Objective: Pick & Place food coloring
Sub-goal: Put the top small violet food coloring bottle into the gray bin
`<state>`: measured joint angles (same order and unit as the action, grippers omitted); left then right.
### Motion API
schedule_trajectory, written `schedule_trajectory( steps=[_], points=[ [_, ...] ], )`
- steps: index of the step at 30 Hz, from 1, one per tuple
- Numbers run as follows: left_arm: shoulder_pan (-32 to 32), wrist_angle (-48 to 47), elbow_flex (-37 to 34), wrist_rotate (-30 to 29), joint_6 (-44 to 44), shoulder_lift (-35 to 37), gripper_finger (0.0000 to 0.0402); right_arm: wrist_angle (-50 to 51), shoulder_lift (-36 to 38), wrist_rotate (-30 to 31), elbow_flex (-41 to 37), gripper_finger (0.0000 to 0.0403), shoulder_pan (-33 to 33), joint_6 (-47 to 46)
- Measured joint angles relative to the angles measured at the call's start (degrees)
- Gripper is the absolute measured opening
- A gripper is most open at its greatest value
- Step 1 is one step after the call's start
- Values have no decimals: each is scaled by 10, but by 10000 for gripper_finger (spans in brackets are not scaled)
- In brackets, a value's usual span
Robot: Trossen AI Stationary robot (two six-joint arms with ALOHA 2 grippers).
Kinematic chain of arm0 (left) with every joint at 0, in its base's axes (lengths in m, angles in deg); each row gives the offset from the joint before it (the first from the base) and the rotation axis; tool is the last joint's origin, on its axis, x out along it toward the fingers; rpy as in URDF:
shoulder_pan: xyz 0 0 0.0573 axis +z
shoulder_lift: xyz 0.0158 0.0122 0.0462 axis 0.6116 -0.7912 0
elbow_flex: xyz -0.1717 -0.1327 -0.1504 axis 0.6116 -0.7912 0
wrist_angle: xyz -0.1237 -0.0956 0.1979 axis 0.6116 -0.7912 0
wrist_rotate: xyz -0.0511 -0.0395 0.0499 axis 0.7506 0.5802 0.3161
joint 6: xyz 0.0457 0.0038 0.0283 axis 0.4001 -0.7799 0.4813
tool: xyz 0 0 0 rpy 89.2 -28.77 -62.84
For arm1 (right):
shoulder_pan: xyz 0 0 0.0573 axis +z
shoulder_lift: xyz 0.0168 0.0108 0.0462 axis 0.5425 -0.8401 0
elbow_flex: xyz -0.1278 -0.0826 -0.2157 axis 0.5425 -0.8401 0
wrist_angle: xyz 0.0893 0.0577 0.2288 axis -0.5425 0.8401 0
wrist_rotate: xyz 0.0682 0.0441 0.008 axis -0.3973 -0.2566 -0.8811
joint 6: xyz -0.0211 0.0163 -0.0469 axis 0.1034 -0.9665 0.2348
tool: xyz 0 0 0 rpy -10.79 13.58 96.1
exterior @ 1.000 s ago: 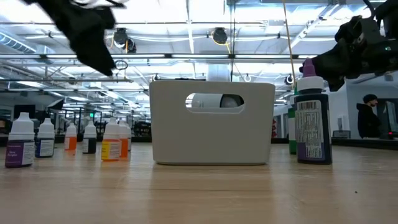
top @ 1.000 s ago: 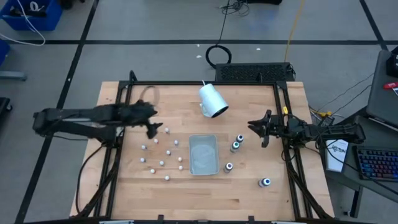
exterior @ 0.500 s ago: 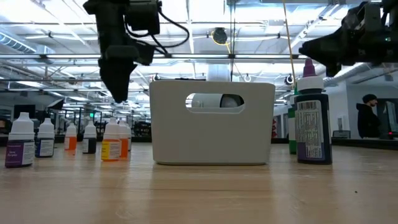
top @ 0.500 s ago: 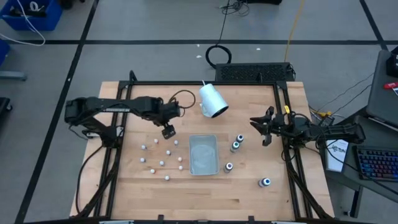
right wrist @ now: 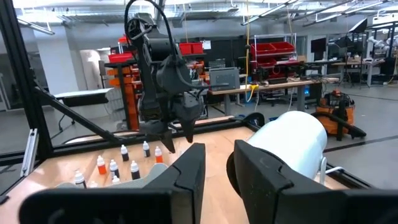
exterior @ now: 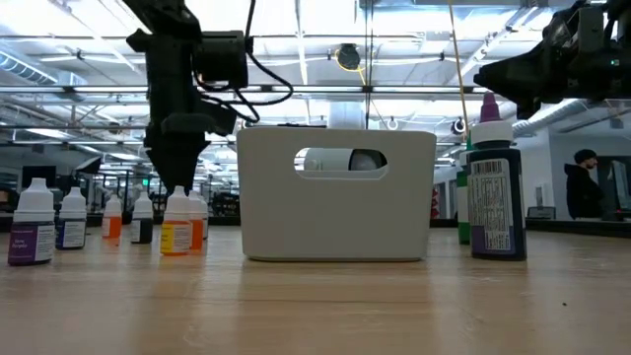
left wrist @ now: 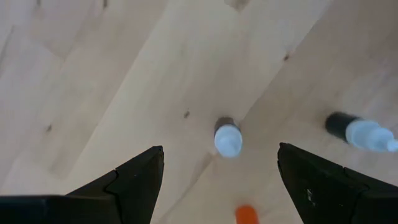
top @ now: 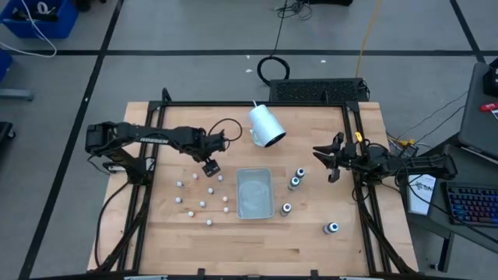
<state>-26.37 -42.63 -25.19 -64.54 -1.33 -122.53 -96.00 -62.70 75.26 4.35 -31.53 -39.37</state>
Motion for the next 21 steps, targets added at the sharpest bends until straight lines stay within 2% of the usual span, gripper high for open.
schedule_trajectory(
  steps=[11, 21],
  points=[
    [0, 60, -47, -9, -20, 0, 310, -1, 0, 2, 0, 77, 0, 19],
    [0, 78, -52, -5, -27, 0, 310, -13, 0, 2, 0, 77, 0, 28]
  ],
)
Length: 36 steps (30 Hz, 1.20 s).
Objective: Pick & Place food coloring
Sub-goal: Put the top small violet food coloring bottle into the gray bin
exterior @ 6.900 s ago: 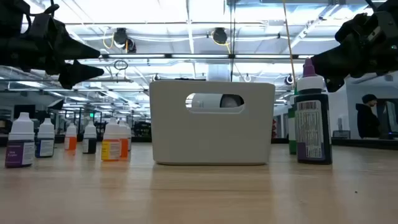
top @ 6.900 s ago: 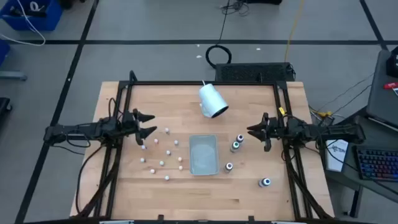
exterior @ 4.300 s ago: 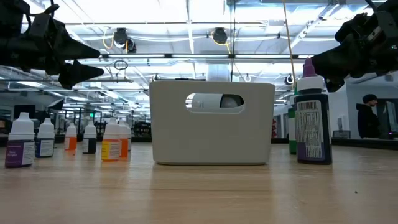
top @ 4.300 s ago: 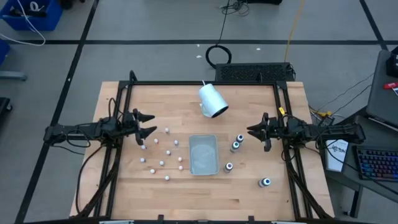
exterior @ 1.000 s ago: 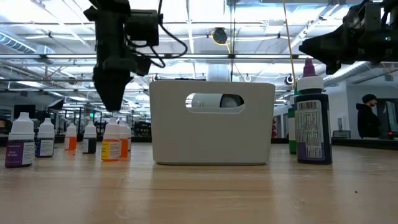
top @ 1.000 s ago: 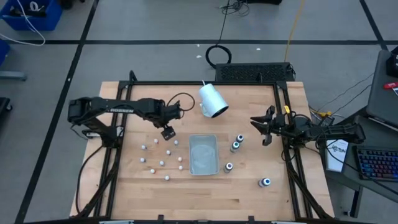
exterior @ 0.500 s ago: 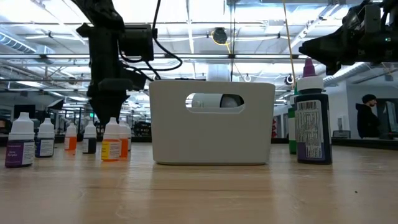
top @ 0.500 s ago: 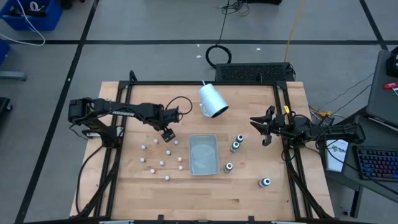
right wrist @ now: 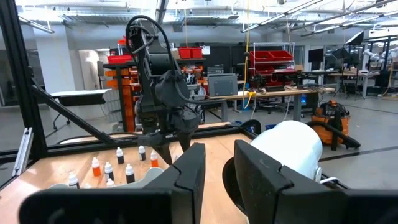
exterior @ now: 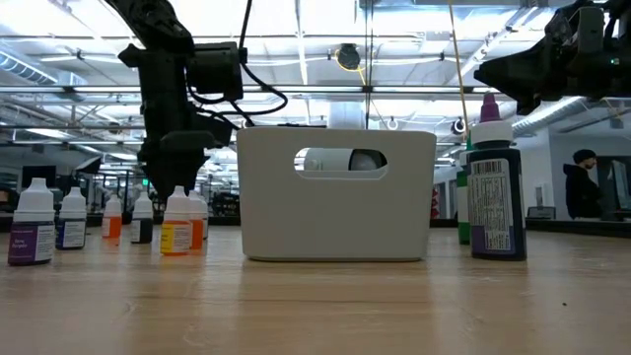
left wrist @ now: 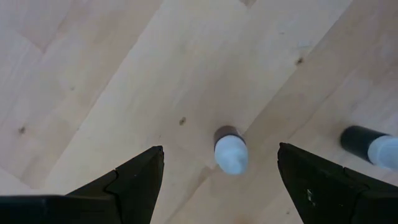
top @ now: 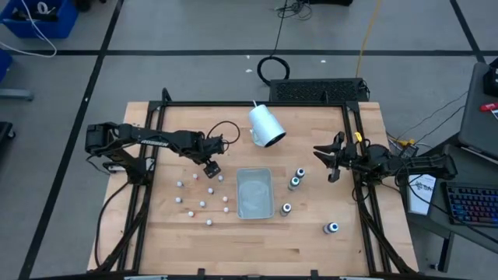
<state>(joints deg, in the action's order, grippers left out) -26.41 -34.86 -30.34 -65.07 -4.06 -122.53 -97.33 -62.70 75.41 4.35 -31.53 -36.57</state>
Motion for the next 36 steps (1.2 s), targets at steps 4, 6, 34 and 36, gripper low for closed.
schedule_trajectory(
  steps=[4, 6, 34, 36],
  points=[
    [0, 7, 0, 0, 5, -4, 310, 0, 0, 0, 0, 77, 0, 0],
    [0, 10, 0, 0, 6, -12, 310, 0, 0, 0, 0, 77, 0, 0],
    [1, 13, 6, -1, 32, -22, 273, -4, 0, 0, 0, 77, 0, 0],
    [1, 13, 6, 2, 32, -22, 253, -4, 0, 0, 0, 77, 0, 0]
  ],
)
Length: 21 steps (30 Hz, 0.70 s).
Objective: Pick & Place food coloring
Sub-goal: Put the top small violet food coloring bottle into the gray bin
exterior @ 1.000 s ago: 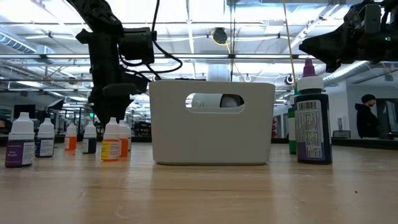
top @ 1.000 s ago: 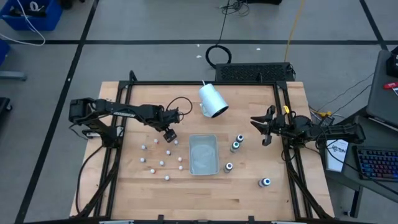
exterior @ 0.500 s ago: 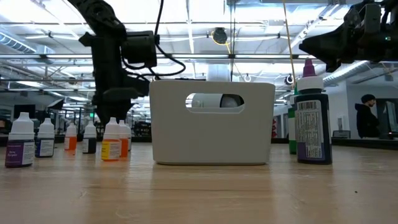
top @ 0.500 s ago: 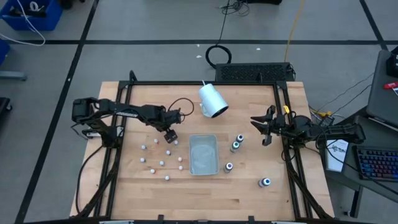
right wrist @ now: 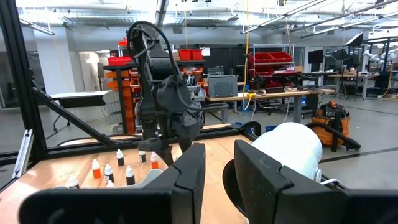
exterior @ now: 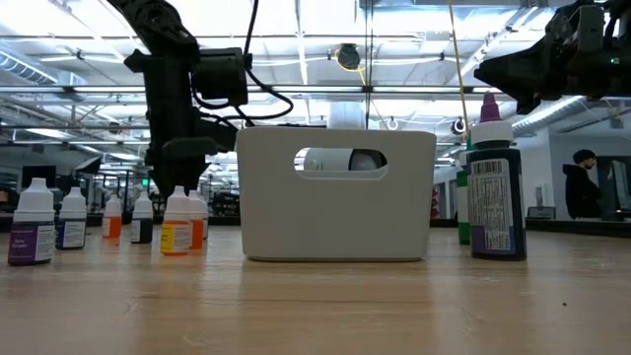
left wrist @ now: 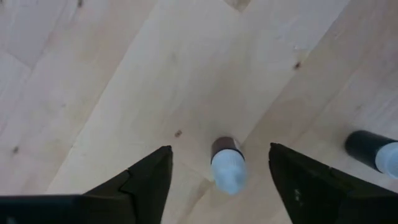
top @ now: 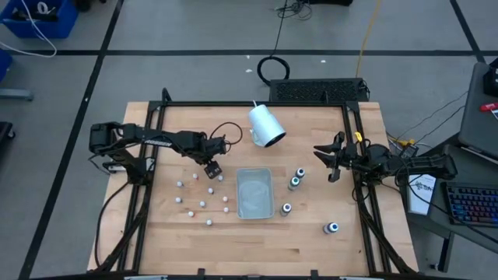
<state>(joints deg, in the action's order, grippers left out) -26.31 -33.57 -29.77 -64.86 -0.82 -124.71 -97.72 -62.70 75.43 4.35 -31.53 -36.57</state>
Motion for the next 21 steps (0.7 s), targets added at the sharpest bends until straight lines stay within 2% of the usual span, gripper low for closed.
schedule_trajectory(
  steps=[8, 21],
  points=[
    [0, -3, 0, 13, 1, 0, 194, 0, 0, 0, 0, 77, 0, 0],
    [0, -6, 0, -5, 1, 0, 146, 0, 0, 0, 0, 77, 0, 0]
  ],
)
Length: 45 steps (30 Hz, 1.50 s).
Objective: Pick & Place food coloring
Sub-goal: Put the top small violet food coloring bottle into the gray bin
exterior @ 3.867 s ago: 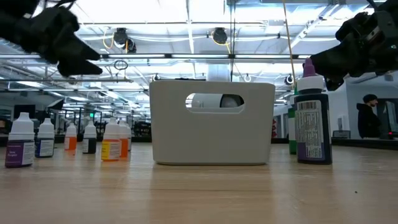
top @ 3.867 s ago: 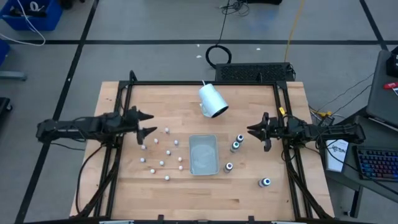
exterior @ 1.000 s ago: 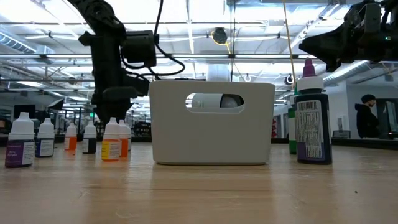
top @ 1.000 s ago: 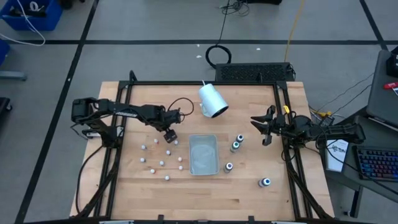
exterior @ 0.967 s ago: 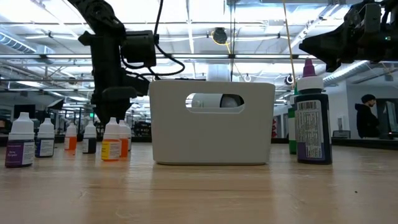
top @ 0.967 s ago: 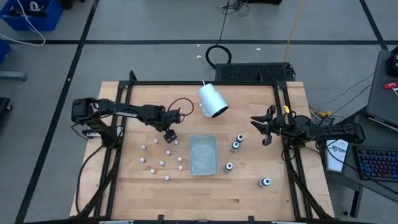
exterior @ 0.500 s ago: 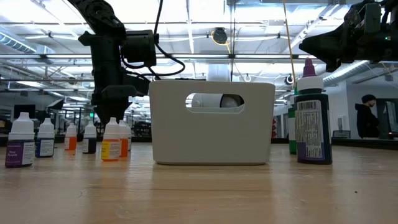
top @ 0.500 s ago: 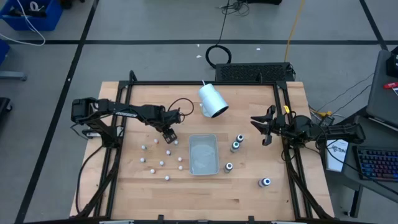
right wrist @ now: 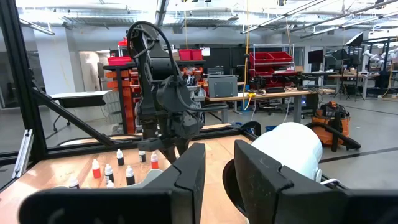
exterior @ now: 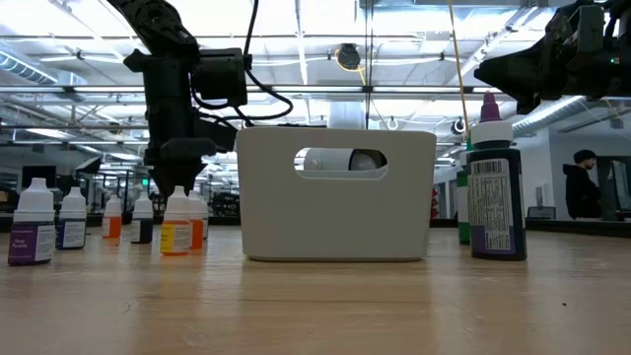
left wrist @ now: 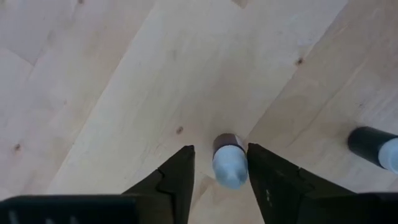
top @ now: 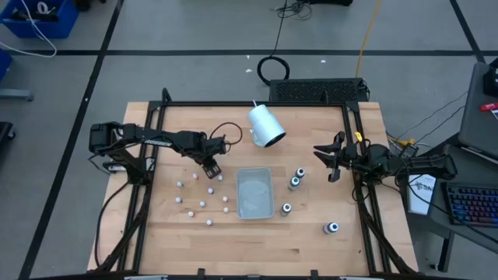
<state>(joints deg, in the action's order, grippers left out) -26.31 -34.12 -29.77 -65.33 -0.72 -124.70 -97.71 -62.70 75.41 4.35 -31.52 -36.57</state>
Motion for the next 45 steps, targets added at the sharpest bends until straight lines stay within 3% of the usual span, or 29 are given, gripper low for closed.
schedule_trajectory(
  steps=[8, 14, 30, 36, 45],
  points=[
    [0, 0, 0, -2, 2, 0, 114, 0, 0, 0, 0, 77, 0, 0],
    [-5, -16, 10, 8, 31, 0, 55, 0, 0, 0, 0, 77, 0, 0],
    [-102, -170, 247, -29, 83, 0, 54, 0, 0, 0, 0, 77, 0, 0],
    [-140, -151, 322, -21, 120, -7, 54, 0, 0, 0, 0, 77, 0, 0],
    [-164, -79, 336, 41, 180, -97, 54, -6, 0, -1, 0, 77, 0, 0]
  ],
)
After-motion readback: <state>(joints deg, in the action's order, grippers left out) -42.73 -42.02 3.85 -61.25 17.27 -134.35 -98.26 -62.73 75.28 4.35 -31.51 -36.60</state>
